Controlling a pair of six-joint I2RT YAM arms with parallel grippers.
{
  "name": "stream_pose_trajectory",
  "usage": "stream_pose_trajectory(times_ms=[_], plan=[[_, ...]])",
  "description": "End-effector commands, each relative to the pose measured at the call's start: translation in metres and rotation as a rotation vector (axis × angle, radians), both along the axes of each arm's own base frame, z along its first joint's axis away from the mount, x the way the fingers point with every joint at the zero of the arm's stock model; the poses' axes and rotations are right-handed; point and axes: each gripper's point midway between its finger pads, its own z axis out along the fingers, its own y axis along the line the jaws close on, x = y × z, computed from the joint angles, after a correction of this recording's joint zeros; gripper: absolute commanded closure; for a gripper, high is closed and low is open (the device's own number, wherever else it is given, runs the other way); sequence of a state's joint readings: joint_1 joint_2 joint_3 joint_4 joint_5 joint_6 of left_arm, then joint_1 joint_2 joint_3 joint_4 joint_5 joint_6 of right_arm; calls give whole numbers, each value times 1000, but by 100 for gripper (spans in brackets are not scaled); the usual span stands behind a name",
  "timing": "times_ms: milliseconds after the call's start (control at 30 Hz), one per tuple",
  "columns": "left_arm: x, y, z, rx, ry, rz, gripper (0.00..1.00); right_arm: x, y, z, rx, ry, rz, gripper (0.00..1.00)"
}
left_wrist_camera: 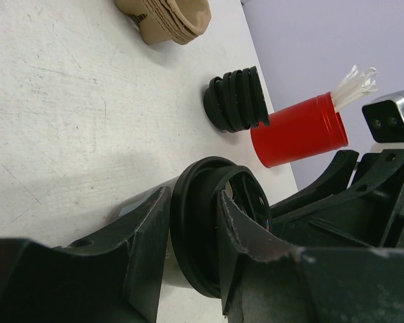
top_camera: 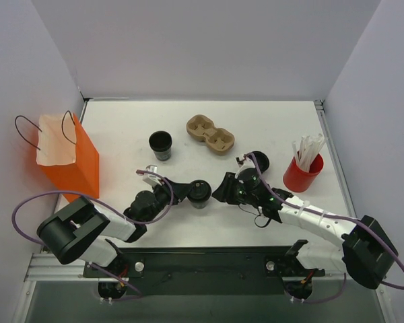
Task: Pack the takeout coffee
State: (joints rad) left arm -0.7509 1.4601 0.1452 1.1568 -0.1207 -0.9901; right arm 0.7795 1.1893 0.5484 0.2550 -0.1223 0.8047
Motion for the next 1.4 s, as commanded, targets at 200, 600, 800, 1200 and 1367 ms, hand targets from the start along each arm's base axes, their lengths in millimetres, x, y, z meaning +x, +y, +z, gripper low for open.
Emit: stream_pose_trajectory(times_ms=[200,600,800,1200,1367], plan=[[-84,60,-150,503,415,-132,62,11,-14,23,-3,9,58,68],[-84,60,-152,503,422,-128,62,22,7,29,162,78,-16,68],[-85,61,-152,500,422,-127,62,14,13,13,169,117,-47,72],[-84,62,-150,494,419,-121,62,-10,17,-14,123,155,-68,78],[-85,62,-150,501,421,-124,62,-22,13,-23,153,171,-81,74]])
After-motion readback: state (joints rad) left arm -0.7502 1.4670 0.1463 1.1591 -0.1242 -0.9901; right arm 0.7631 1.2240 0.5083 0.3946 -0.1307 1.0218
